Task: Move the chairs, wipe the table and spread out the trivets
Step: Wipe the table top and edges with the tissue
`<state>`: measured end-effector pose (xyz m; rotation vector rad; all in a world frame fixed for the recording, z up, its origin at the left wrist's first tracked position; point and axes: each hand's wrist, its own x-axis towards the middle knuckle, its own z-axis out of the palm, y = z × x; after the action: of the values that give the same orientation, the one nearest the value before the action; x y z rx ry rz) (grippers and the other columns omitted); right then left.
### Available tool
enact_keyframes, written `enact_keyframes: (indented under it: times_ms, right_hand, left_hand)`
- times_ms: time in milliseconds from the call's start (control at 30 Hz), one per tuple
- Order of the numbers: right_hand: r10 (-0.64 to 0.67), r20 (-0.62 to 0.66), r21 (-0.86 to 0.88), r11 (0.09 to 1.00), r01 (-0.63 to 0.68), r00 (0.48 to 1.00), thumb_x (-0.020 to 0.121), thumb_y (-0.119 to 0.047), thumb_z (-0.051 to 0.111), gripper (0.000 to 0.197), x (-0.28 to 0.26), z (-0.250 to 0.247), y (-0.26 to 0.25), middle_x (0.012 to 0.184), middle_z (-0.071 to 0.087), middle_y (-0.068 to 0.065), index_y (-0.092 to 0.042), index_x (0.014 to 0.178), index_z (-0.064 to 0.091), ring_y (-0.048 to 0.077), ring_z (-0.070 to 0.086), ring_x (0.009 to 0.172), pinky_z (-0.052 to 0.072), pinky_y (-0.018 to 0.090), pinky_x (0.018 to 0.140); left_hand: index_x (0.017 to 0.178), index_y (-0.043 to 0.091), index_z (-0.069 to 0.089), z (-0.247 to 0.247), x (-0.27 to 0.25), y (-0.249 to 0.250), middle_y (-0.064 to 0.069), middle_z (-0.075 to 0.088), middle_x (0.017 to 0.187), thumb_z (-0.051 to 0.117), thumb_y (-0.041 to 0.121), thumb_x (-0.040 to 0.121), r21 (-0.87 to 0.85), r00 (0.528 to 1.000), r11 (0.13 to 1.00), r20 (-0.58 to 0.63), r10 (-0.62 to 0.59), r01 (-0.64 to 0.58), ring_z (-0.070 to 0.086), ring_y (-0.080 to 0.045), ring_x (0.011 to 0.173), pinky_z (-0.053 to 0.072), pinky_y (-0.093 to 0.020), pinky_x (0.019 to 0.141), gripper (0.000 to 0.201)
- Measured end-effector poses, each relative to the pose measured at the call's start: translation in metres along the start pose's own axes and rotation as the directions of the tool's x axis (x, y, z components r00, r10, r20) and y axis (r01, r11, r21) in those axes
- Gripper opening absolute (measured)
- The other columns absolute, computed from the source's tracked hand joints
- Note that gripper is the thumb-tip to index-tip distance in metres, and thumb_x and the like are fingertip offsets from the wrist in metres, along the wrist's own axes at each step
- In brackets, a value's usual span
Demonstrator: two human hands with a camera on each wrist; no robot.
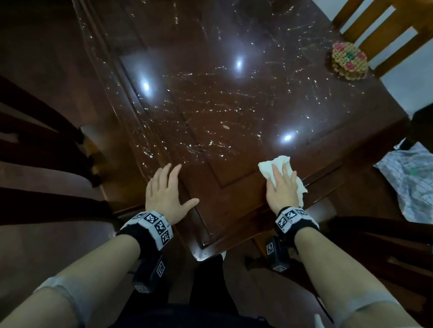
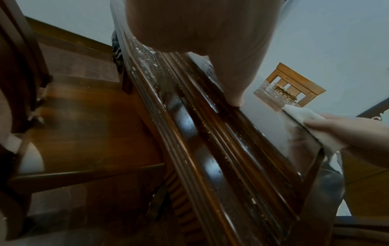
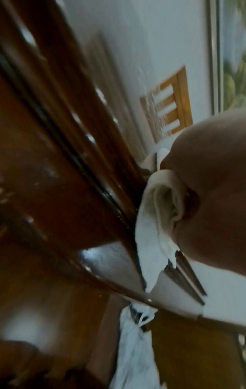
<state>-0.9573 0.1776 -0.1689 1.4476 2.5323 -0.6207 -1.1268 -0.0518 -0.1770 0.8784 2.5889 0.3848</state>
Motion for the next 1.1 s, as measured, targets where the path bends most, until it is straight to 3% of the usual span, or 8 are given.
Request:
enact_keyframes:
  times_ms: [167, 400, 567, 667, 800, 900, 1000, 1100]
  right_hand:
    - [-0.281, 0.070, 0.005, 0.959, 0.282, 0.957, 0.101, -0.018, 0.038, 0.049, -0.035, 0.024, -0.027, 0.161, 0.015, 0.006, -0.024, 0.149, 0.031, 0.031, 0.005, 0.148, 0.014, 0.046, 0.120]
    - [-0.614, 0.185, 0.267, 0.783, 0.562, 0.767, 0.095, 0.001, 0.044, 0.049, -0.103, 0.065, -0.088, 0.155, 0.031, 0.002, -0.019, 0.139, 0.050, 0.014, 0.013, 0.146, 0.000, 0.022, 0.118]
    - [-0.606, 0.482, 0.235, 0.786, 0.572, 0.633, 0.097, -0.008, 0.046, 0.042, -0.138, 0.083, -0.109, 0.146, 0.047, 0.005, -0.023, 0.136, 0.053, 0.021, 0.039, 0.136, 0.029, 0.038, 0.115]
    - [-0.574, 0.415, 0.308, 0.818, 0.485, 0.705, 0.099, -0.012, 0.047, 0.038, -0.146, 0.075, -0.114, 0.138, 0.054, 0.007, -0.017, 0.136, 0.053, 0.022, 0.048, 0.128, 0.035, 0.032, 0.109]
    - [-0.574, 0.066, 0.437, 0.752, 0.493, 0.816, 0.096, -0.008, 0.052, 0.035, -0.129, 0.050, -0.114, 0.132, 0.058, 0.011, -0.009, 0.130, 0.058, 0.020, 0.056, 0.118, 0.045, 0.044, 0.103]
    - [-0.493, -0.123, 0.340, 0.794, 0.503, 0.861, 0.096, -0.007, 0.051, 0.039, -0.110, 0.027, -0.120, 0.139, 0.053, 0.010, -0.015, 0.134, 0.056, 0.022, 0.046, 0.131, 0.037, 0.040, 0.111]
    - [-0.414, -0.037, 0.183, 0.892, 0.413, 0.910, 0.101, -0.009, 0.042, 0.042, -0.096, 0.022, -0.128, 0.153, 0.035, 0.009, -0.021, 0.141, 0.047, 0.020, 0.022, 0.146, 0.021, 0.036, 0.117]
    - [-0.438, 0.217, -0.049, 0.888, 0.458, 0.872, 0.097, 0.004, 0.036, 0.054, -0.092, 0.043, -0.132, 0.159, 0.021, 0.004, -0.021, 0.145, 0.040, 0.025, 0.008, 0.149, 0.010, 0.040, 0.119]
  left_hand:
    - [0.151, 0.027, 0.010, -0.003, 0.000, -0.009, -0.001, 0.008, 0.159, 0.065, 0.059, 0.078, -0.084, 0.999, 0.996, 0.042, 0.031, -0.027, 0.008, -0.025, 0.146, 0.012, -0.042, 0.118, 0.097]
    - [0.148, 0.021, 0.028, -0.020, -0.014, -0.052, -0.002, 0.023, 0.155, 0.060, 0.035, 0.090, -0.271, 0.993, 0.957, 0.035, 0.115, -0.101, 0.022, -0.024, 0.142, 0.019, -0.038, 0.114, 0.068]
    - [0.146, 0.018, 0.033, -0.033, -0.019, -0.077, -0.003, 0.027, 0.153, 0.054, 0.027, 0.095, -0.307, 0.997, 0.949, 0.002, 0.081, -0.076, 0.027, -0.024, 0.140, 0.022, -0.037, 0.113, 0.056]
    - [0.145, 0.017, 0.033, -0.040, -0.022, -0.082, -0.004, 0.027, 0.152, 0.053, 0.025, 0.096, -0.312, 0.995, 0.946, 0.006, 0.096, -0.089, 0.027, -0.024, 0.140, 0.022, -0.036, 0.113, 0.054]
    - [0.145, 0.018, 0.034, -0.045, -0.022, -0.081, -0.003, 0.028, 0.152, 0.052, 0.024, 0.096, -0.327, 0.994, 0.940, 0.021, 0.111, -0.098, 0.027, -0.024, 0.139, 0.023, -0.036, 0.112, 0.052]
    - [0.145, 0.018, 0.034, -0.045, -0.023, -0.079, -0.003, 0.028, 0.152, 0.052, 0.023, 0.096, -0.335, 0.991, 0.936, 0.032, 0.127, -0.109, 0.028, -0.024, 0.139, 0.024, -0.038, 0.113, 0.052]
    - [0.144, 0.019, 0.034, -0.045, -0.027, -0.081, -0.002, 0.029, 0.151, 0.051, 0.024, 0.096, -0.334, 0.990, 0.936, 0.043, 0.134, -0.112, 0.028, -0.023, 0.139, 0.025, -0.039, 0.113, 0.052]
    - [0.144, 0.020, 0.034, -0.042, -0.030, -0.087, -0.001, 0.029, 0.151, 0.051, 0.026, 0.096, -0.326, 0.991, 0.940, 0.056, 0.122, -0.097, 0.029, -0.022, 0.138, 0.026, -0.039, 0.113, 0.051]
